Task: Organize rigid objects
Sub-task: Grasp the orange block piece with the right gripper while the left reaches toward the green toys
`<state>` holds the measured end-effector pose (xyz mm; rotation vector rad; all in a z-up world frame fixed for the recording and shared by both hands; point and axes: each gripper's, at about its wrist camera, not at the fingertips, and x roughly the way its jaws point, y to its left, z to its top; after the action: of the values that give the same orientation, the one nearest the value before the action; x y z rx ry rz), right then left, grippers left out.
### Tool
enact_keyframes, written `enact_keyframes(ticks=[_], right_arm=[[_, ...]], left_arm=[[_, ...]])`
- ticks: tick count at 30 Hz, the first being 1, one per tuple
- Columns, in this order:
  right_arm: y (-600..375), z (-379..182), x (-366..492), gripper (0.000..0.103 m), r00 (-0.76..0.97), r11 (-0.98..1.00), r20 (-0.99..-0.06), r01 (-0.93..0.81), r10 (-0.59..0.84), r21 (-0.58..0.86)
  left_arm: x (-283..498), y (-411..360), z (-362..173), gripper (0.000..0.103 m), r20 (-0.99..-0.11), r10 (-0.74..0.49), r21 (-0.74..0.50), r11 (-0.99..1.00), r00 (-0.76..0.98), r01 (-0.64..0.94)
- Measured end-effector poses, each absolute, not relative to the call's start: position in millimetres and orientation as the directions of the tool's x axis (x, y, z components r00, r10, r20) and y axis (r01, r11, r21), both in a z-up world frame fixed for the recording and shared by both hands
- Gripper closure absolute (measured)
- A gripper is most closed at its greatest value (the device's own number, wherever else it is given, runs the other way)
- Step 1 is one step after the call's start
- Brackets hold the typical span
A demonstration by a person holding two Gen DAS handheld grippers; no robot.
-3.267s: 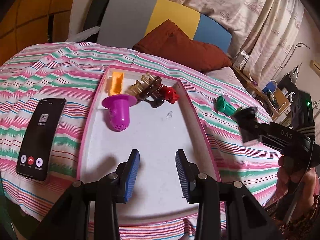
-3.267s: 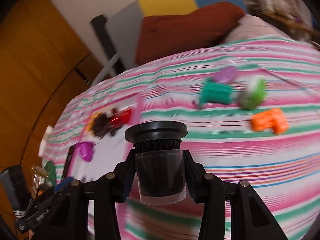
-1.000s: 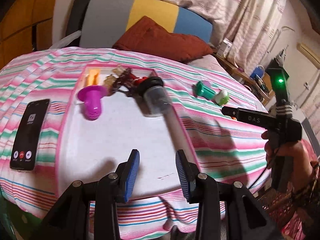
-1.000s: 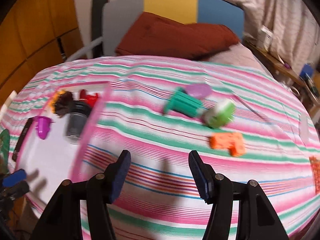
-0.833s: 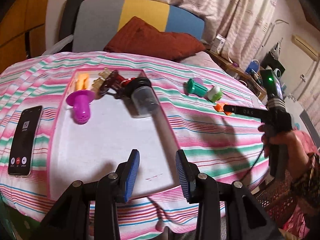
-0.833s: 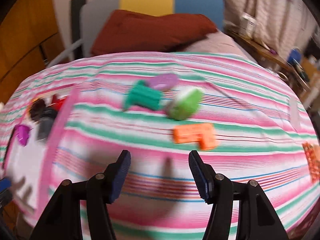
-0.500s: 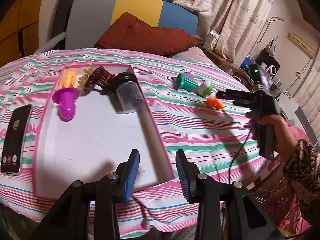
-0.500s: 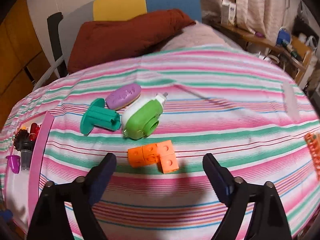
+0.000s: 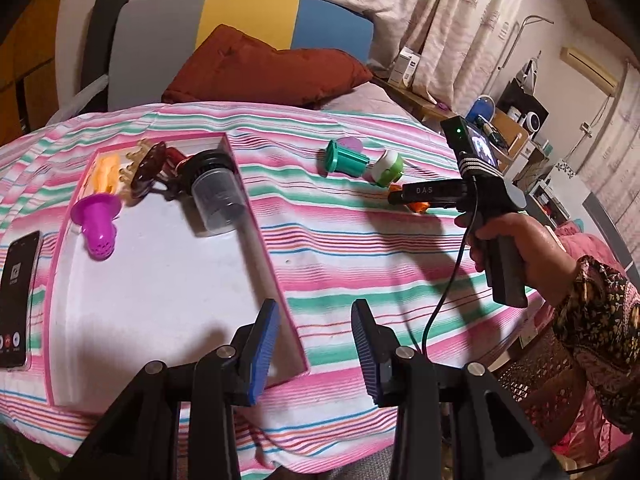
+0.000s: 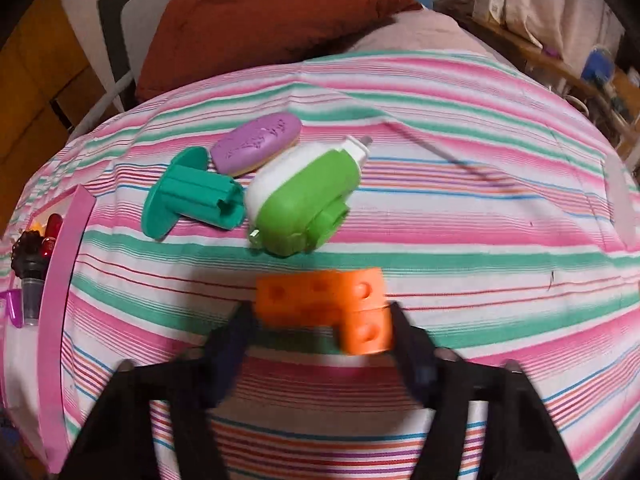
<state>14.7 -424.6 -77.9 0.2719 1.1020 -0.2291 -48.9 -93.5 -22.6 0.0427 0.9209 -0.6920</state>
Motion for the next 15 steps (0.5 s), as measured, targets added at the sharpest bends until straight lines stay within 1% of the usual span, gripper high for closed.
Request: enact_keyframes(ticks=[6,11,15], right_arm=[[-427.4,-74.9,10.9,0.043,0.417,0.933,-0.907,0.343,-0.049,0.107],[-448.2,-72.3,-2.1,0.043,0.374,0.892,-0.922,0.445,-0.099,0.085],[-459.8,-72.2,-8.9,0.043,0.349,0.867,-0.929,0.493,-0.121,0.073]], left_arm=[[-36.4,-121.6,-12.8,0.066,-0.734,-0.541,-0.245,0.775,0.41,0.583],[-18.3,-155.5,-8.6,0.066,-0.749,-0.522,-0.221,0.778,0.409,0.588],[2.4,-184.4,-9.3,0.066,-0.759,-0.523,-0.234,0.775,0.388,0.587]])
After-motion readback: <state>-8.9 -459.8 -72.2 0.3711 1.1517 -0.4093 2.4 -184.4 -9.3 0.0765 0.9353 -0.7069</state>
